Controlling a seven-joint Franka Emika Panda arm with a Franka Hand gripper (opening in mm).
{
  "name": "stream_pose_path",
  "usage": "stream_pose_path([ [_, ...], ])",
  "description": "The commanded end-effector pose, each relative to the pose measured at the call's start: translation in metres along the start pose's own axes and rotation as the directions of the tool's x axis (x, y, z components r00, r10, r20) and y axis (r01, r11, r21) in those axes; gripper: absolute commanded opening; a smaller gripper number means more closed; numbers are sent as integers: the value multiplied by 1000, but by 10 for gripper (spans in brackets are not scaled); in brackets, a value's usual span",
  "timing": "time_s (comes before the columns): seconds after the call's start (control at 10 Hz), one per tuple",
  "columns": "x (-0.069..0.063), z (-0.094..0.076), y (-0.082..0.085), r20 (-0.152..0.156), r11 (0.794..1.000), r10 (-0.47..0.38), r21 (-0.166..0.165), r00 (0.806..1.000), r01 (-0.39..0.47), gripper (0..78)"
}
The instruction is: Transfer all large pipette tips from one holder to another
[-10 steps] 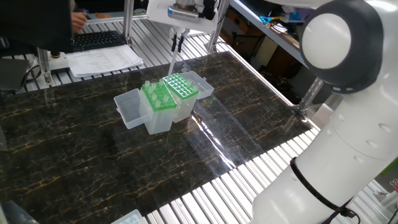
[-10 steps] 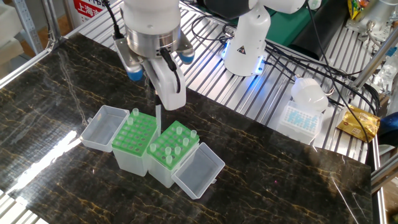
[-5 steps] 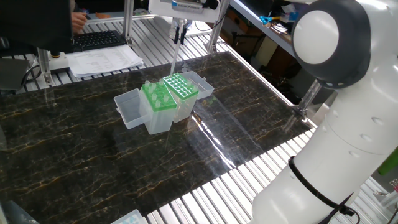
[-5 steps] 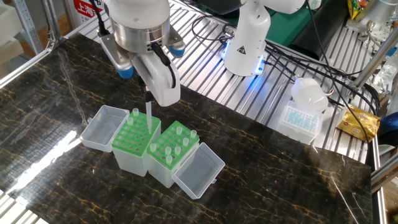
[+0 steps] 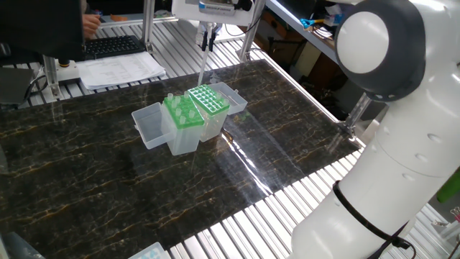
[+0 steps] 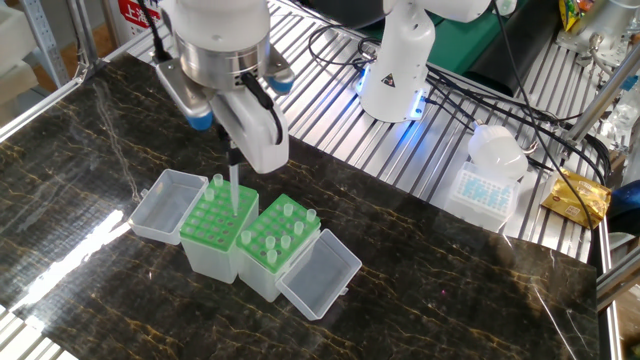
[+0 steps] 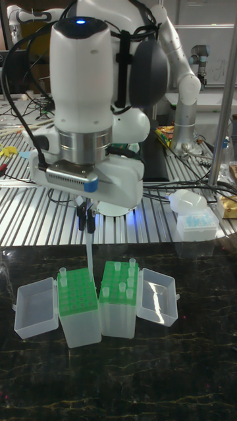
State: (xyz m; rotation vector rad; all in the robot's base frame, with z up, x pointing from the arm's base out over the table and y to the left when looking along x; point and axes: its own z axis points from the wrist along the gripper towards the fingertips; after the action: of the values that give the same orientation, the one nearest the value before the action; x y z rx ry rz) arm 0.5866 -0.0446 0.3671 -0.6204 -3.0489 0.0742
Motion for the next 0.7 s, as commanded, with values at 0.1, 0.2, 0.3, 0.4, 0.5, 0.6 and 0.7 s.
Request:
stream_pose_path([
  [0.1,-14,0,-5,30,994,-103,33,994,102,14],
  [0.2,-17,1,-8,33,991,-131,44,991,130,14],
  [0.3,-20,2,-10,36,986,-155,60,987,153,14],
  [0.4,-23,4,-12,36,983,-172,65,984,170,14],
  [0.5,-25,5,-14,36,981,-182,69,983,179,14],
  [0.6,-27,6,-16,35,979,-193,71,980,191,14],
  [0.7,-30,7,-18,34,977,-203,73,979,200,14],
])
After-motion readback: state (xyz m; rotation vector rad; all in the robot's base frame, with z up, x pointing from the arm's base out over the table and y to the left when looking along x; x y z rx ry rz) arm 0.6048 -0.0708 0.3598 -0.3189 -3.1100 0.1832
